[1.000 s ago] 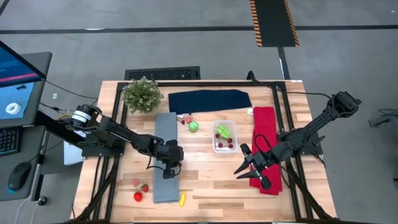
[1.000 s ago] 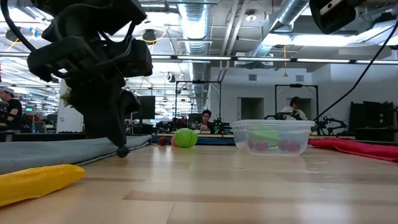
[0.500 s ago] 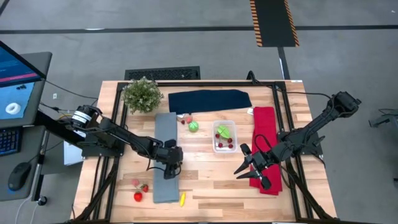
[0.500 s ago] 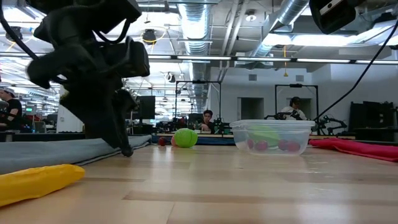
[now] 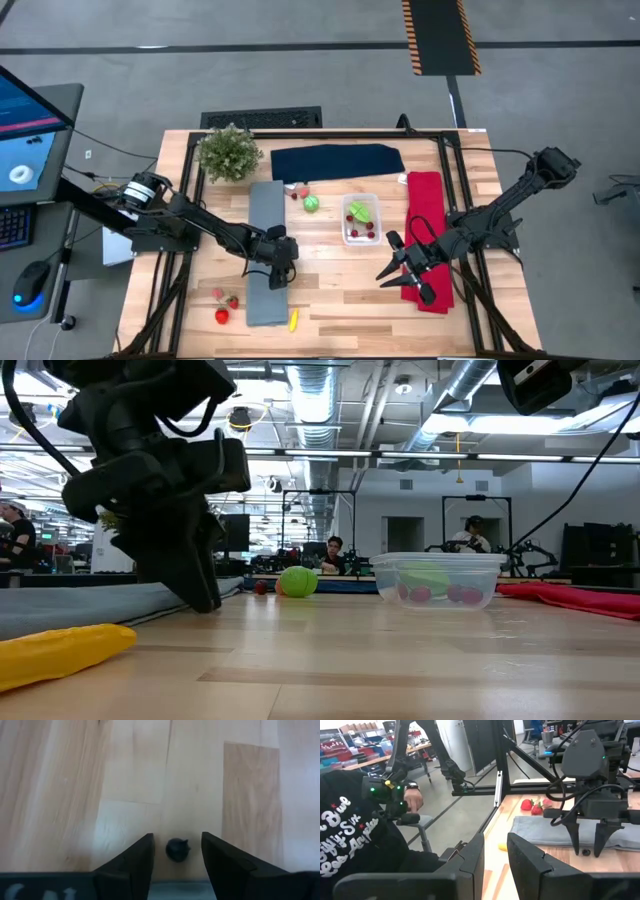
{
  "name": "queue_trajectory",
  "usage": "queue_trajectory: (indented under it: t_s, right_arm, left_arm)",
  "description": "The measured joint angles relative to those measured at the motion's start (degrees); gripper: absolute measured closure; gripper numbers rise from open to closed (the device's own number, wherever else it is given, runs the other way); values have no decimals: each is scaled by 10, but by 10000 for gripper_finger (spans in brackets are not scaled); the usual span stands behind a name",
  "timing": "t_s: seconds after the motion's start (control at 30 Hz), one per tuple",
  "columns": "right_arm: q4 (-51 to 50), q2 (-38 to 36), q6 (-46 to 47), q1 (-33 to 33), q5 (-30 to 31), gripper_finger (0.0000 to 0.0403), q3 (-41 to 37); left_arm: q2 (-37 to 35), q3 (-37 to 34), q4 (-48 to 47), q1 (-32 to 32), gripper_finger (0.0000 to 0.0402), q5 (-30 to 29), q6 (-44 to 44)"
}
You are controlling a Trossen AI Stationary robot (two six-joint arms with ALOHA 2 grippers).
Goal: Pick and placing Produce into tupperware
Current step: Put the blueberry into the transparent bin
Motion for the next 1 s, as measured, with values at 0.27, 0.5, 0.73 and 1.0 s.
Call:
queue_trajectory:
  t_s: [0.27,0.5,0.73,1.0]
  right_arm:
    - [0,0,0,0,0,296,0]
    - [0,0,1,0,0,296,0]
    - [0,0,1,0,0,296,0]
    - [0,0,1,0,0,296,0]
  left_arm:
    - [0,12,-26,-7,295,-16,-5]
    - [1,12,-33,-7,363,-16,-5]
    - [1,11,-24,-7,358,-16,6]
    - [2,16,-26,-7,363,-16,26]
